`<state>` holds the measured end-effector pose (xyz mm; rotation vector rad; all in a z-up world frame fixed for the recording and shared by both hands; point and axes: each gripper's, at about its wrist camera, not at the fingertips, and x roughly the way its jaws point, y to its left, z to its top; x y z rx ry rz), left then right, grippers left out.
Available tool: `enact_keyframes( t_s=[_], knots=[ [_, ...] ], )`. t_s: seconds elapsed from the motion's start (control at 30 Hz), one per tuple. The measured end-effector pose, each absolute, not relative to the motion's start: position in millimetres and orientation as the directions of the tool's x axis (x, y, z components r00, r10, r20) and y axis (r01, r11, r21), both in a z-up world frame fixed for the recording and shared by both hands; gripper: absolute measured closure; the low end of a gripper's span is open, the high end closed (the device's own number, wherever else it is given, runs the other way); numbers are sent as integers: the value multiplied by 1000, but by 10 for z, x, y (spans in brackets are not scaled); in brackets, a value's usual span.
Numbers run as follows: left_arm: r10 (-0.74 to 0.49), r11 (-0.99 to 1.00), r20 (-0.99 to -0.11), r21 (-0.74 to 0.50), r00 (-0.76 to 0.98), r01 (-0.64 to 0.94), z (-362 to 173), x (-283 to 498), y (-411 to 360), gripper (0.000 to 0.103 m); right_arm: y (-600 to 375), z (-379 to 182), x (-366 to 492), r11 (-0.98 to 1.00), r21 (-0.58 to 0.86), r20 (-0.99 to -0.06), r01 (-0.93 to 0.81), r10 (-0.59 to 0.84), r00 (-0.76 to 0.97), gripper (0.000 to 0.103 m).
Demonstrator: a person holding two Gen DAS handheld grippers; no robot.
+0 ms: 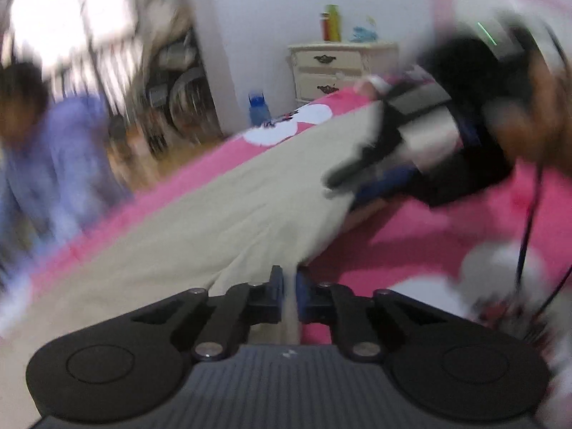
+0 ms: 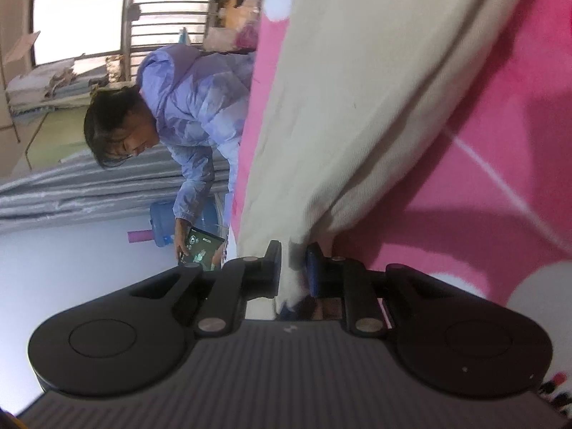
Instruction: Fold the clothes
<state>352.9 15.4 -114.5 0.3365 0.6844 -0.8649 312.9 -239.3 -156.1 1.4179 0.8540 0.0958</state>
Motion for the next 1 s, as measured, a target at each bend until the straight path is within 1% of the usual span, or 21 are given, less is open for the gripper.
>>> enact_keyframes(
  t_s=[0.03, 0.1, 0.13, 0.17, 0.23, 0.27, 0.37, 0.47, 0.57, 0.63, 0.73, 0.83, 0.87, 1.0],
  knots=[
    [-613, 630, -688, -127, 389, 766, -1126, 3701, 255, 95, -2430, -1537, 3112, 223, 886, -461, 408, 530, 712, 86],
    [-674, 636, -697, -378, 246, 672, -1160, 4082, 435, 96, -2489, -1468, 3076, 302, 875, -483, 378, 510, 712, 86],
    [-700, 630, -690, -473, 186, 616, -1204, 4233, 512, 96, -2465, -1404, 3084, 375, 859, -505, 350, 501, 703, 86],
    [-721, 623, -678, -546, 142, 561, -1251, 4357, 576, 96, -2441, -1341, 3092, 446, 837, -526, 319, 491, 694, 86],
    [-752, 608, -653, -637, 87, 474, -1345, 4555, 658, 96, -2393, -1214, 3108, 578, 776, -567, 251, 465, 680, 86],
    [-761, 602, -645, -659, 72, 451, -1385, 4621, 678, 96, -2347, -1142, 3122, 647, 735, -585, 203, 453, 673, 86],
    [-782, 584, -622, -712, 35, 390, -1498, 4775, 708, 97, -2000, -952, 3152, 843, 536, -630, -56, 443, 638, 85],
    [-795, 573, -606, -742, 17, 347, -1587, 4911, 706, 97, -1704, -933, 3163, 903, 346, -657, -256, 428, 620, 78],
    [-806, 561, -592, -755, 15, 338, -1578, 4966, 709, 97, -1538, -991, 3251, 920, 204, -688, -333, 377, 620, 78],
    [-811, 552, -585, -760, 8, 344, -1549, 4968, 722, 97, -1485, -993, 3298, 918, 160, -681, -363, 368, 633, 78],
    [-819, 537, -574, -767, -3, 350, -1518, 4983, 731, 97, -1433, -1016, 3352, 910, 98, -674, -402, 358, 646, 71],
    [-823, 527, -567, -772, -11, 354, -1494, 5004, 754, 97, -1383, -1070, 3434, 898, 55, -686, -436, 351, 637, 67],
    [-825, 524, -565, -773, -12, 358, -1481, 5007, 770, 97, -1366, -1090, 3460, 891, 52, -690, -452, 359, 629, 65],
    [-836, 511, -548, -781, -2, 360, -1422, 5018, 863, 97, -1263, -1117, 3401, 800, 94, -701, -593, 476, 531, 65]
  ],
)
